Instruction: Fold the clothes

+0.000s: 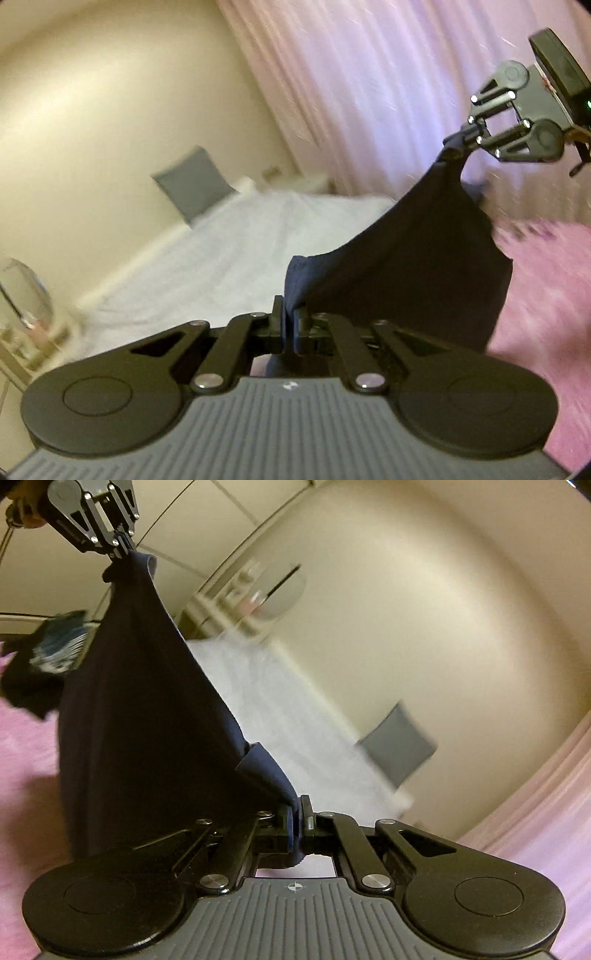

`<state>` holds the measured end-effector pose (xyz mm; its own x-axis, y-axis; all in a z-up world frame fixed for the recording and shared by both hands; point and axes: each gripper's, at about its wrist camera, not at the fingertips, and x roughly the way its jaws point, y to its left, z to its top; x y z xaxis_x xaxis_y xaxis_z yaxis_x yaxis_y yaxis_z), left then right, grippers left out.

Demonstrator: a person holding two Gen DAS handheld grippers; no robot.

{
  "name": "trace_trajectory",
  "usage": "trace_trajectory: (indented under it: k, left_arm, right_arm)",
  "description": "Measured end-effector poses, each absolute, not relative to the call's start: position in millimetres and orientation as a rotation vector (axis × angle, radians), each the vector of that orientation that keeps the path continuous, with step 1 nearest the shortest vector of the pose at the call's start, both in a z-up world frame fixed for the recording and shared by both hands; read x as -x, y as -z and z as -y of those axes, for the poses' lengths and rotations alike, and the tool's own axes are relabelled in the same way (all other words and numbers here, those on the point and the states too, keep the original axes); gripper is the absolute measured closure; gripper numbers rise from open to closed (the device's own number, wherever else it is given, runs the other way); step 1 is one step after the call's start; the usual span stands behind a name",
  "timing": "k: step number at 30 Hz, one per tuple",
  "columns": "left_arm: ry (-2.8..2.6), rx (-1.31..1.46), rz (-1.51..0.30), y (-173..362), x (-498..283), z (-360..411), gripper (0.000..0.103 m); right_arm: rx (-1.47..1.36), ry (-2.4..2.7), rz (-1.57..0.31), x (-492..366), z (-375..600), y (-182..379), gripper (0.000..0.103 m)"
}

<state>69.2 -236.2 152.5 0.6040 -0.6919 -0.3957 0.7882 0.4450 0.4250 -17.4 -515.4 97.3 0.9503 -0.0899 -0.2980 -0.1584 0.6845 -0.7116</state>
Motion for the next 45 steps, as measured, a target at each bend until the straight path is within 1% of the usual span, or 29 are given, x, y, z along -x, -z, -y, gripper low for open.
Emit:
trace_trajectory:
  k: [3, 5, 7, 9, 11, 13, 15, 18, 21, 22, 24, 27, 29, 33, 37, 38, 39, 41, 43, 45]
  left_arm:
    - [0.9, -0.6, -0.122, -179.0, -61.1, 239.0, 0.101]
    - [0.92, -0.593, -0.1, -186.0, -43.1, 233.0, 0.101]
    - [0.96, -0.599, -0.092, -182.5, -14.1, 221.9, 0.101]
    - [1.022, -0.618, -0.104, -164.8, 27.6, 207.9, 0.101]
    - [1.092, -0.629, -0.152, -133.8, 74.2, 189.3, 0.101]
    - [1.163, -0.647, -0.226, -94.6, 125.8, 173.8, 0.101]
    - [1.233, -0.665, -0.346, -41.4, 175.3, 156.1, 0.101]
    - [1.297, -0.681, -0.552, 50.2, 232.6, 141.1, 0.101]
    - [1.299, -0.704, -0.767, 134.1, 263.6, 135.5, 0.1]
    - [1.289, -0.721, -0.838, 158.5, 270.6, 133.9, 0.098]
    - [1.284, -0.745, -0.919, 182.9, 280.0, 126.5, 0.097]
    - [1.262, -0.741, -0.975, 188.2, 284.4, 117.8, 0.097]
    - [1.236, -0.714, -1.004, 183.4, 269.9, 119.9, 0.097]
    - [1.162, -0.629, -1.051, 172.7, 238.6, 124.7, 0.097]
    - [1.107, -0.606, -1.075, 165.2, 221.9, 112.3, 0.097]
    - [1.1, -0.611, -1.078, 163.0, 218.4, 110.5, 0.097]
    - [1.096, -0.616, -1.08, 164.7, 217.7, 112.1, 0.096]
    - [1.091, -0.623, -1.081, 168.7, 215.5, 115.4, 0.094]
    - [1.085, -0.626, -1.08, 173.1, 213.1, 118.6, 0.089]
    - [1.074, -0.626, -1.079, 178.1, 209.9, 121.7, 0.086]
  right_arm:
    - [0.863, -0.019, -0.239, 14.7, 524.9, -128.2, 0.103]
    - [0.864, -0.003, -0.21, 36.4, 526.1, -138.4, 0.103]
    - [0.869, 0.007, -0.204, 73.7, 521.0, -134.0, 0.103]
    - [0.867, 0.012, -0.225, 119.0, 510.7, -114.6, 0.103]
    - [0.849, 0.014, -0.274, 170.3, 496.3, -84.3, 0.103]
    - [0.801, 0.017, -0.361, 217.5, 479.3, -48.4, 0.103]
    - [0.746, 0.015, -0.471, 263.6, 460.7, -6.8, 0.103]
    - [0.66, -0.012, -0.682, 317.8, 431.0, 73.4, 0.103]
    - [0.598, -0.078, -0.876, 352.6, 411.6, 148.4, 0.103]
    - [0.586, -0.117, -0.937, 362.1, 405.7, 169.9, 0.103]
    - [0.589, -0.19, -1.031, 374.1, 394.1, 203.0, 0.103]
    - [0.575, -0.23, -1.103, 387.1, 394.0, 215.9, 0.103]
    - [0.548, -0.227, -1.148, 404.4, 401.2, 225.4, 0.102]
    - [0.539, -0.223, -1.197, 409.2, 419.3, 219.8, 0.102]
    - [0.49, -0.202, -1.22, 398.4, 440.2, 217.8, 0.102]
    - [0.479, -0.196, -1.222, 396.1, 443.3, 216.2, 0.1]
    - [0.468, -0.199, -1.226, 393.6, 445.6, 212.7, 0.089]
    - [0.465, -0.2, -1.211, 388.7, 450.3, 216.9, 0.023]
    - [0.463, -0.221, -1.184, 373.9, 456.1, 221.8, 0.022]
    - [0.457, -0.234, -1.189, 360.1, 457.6, 223.9, 0.022]
